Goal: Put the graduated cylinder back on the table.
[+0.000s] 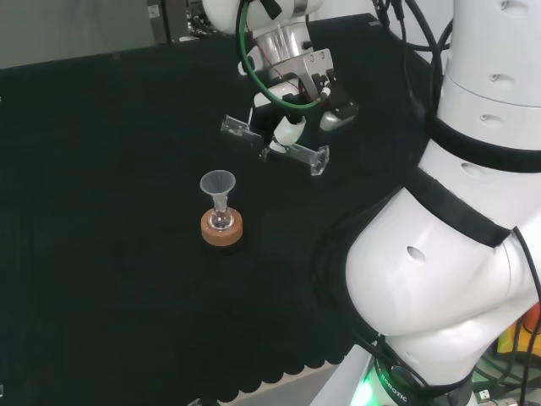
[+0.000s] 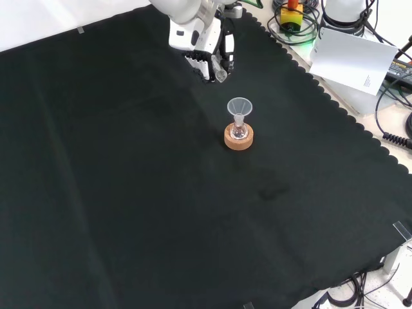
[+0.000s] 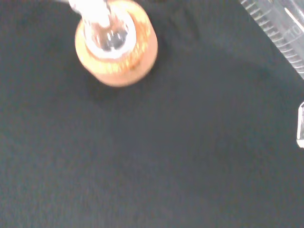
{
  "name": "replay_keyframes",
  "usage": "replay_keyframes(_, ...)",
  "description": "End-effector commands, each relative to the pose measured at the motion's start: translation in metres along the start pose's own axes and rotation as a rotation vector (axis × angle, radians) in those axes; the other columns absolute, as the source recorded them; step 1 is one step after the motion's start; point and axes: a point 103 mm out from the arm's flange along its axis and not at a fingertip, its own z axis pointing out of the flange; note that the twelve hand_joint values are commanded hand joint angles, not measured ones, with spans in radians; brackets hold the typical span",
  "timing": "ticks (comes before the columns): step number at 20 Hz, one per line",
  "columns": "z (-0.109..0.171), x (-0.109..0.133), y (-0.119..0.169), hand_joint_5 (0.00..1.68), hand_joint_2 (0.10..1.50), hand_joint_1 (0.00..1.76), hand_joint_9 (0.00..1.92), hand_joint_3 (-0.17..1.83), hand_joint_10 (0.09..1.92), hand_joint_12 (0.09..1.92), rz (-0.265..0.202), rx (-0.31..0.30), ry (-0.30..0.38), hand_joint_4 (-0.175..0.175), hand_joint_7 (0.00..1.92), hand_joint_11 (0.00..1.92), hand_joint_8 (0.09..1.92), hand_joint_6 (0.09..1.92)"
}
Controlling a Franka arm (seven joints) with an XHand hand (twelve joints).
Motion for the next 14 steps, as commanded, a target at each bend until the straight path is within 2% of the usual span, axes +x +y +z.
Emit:
replay_keyframes(1,-0.010,-0.010,0.014,1.01,1.15,1.14,1.46,-0.08,0.09,0.66,-0.035,-0.090,0.031,-0.131,1.33,1.38,0.21,0.98)
replay_keyframes(5,-0.017,-0.020,0.028,1.01,1.15,1.14,1.46,-0.08,0.09,0.66,-0.059,-0.181,0.064,-0.131,1.33,1.38,0.21,0.98)
replay_keyframes(8,-0.022,-0.025,0.042,1.01,1.15,1.14,1.46,-0.08,0.09,0.66,-0.084,-0.223,0.104,-0.130,1.33,1.38,0.21,0.98)
replay_keyframes(14,-0.029,-0.028,0.074,1.01,1.15,1.14,1.46,-0.08,0.09,0.66,-0.160,-0.323,0.145,-0.130,1.33,1.38,0.21,0.98)
